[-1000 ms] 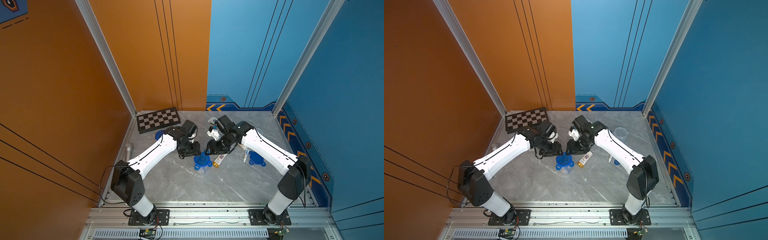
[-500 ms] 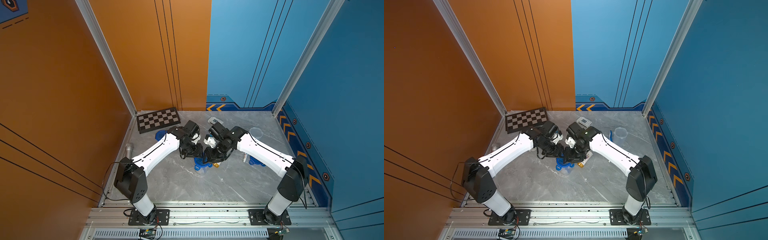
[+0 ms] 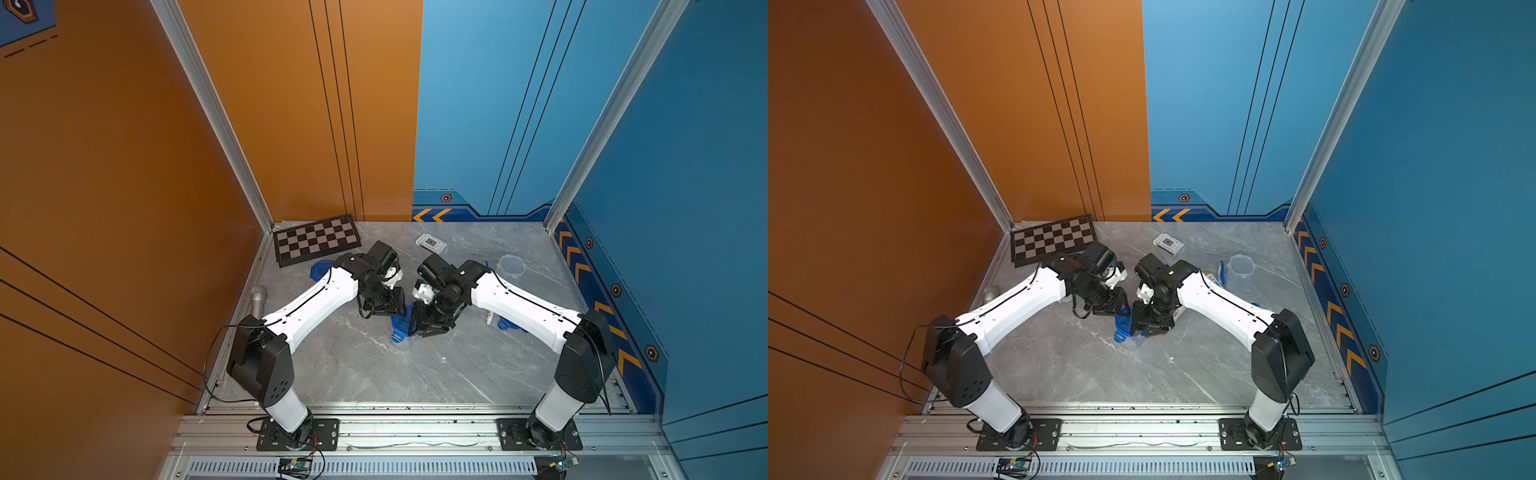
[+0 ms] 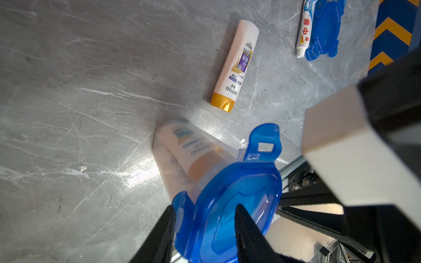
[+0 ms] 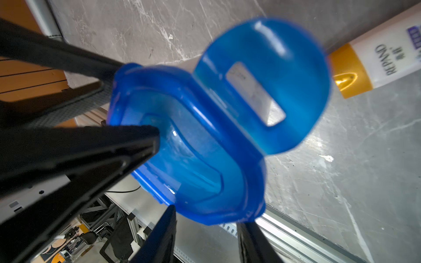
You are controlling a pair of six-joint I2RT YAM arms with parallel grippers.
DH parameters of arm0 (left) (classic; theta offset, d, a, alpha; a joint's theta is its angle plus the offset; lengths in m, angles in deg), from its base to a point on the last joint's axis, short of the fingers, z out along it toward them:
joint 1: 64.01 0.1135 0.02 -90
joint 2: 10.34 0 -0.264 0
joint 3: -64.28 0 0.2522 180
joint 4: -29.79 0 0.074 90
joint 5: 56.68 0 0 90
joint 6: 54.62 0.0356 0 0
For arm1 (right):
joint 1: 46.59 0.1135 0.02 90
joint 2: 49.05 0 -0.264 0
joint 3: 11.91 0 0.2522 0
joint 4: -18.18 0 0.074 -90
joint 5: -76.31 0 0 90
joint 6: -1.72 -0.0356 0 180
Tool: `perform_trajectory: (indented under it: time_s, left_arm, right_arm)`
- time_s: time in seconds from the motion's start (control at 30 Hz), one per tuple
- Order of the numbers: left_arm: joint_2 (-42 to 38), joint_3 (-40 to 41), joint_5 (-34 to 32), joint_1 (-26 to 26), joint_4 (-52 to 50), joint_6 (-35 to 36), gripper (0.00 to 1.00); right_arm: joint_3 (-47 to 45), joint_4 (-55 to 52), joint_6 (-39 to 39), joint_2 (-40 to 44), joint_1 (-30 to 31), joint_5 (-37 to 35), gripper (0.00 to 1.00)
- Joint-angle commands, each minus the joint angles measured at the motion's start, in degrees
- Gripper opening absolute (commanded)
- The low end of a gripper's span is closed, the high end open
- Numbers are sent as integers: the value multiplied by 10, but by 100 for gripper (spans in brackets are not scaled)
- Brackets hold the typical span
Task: Pack away toiletry kits
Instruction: Close the fastener on the container.
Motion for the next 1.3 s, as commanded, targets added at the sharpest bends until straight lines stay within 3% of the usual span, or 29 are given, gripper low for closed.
perform_trajectory:
  time_s: [0.0, 0.97, 1.27]
  left_arm:
    - [7, 26, 16, 2, -25, 13, 43]
    - [-3, 54, 35, 9, -25, -7, 41]
    - [-3, 70, 29, 14, -25, -23, 40]
  right_arm:
    - [-2, 57, -18, -18, -3, 6, 45]
    - [64, 151, -48, -116, -10, 9, 44]
    - [73, 152, -42, -116, -10, -29, 44]
